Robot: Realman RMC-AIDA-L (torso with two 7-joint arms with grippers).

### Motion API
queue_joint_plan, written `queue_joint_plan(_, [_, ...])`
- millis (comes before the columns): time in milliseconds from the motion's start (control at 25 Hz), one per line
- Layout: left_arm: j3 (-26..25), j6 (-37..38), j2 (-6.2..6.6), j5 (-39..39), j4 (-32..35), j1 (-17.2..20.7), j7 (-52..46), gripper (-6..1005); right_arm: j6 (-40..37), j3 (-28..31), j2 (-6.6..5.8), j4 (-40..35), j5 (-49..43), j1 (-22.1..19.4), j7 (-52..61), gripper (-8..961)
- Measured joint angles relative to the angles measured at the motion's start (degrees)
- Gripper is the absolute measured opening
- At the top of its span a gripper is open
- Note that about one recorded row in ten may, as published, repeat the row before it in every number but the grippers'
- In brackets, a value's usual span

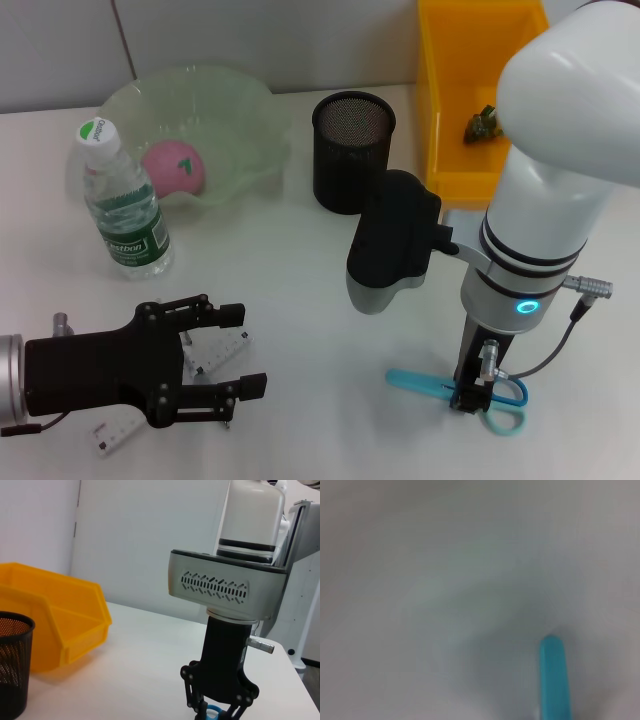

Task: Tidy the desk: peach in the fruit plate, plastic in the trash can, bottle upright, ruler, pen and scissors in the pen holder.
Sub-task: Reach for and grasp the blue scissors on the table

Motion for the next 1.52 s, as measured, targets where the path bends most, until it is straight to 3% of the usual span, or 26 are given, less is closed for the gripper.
queue_joint_plan(1520, [0.02,0.00,-0.09,-0.02,0.00,-0.09,0.17,831,0.72,0.64,0.00,-0.13,-0.04,-0.12,0.00,237])
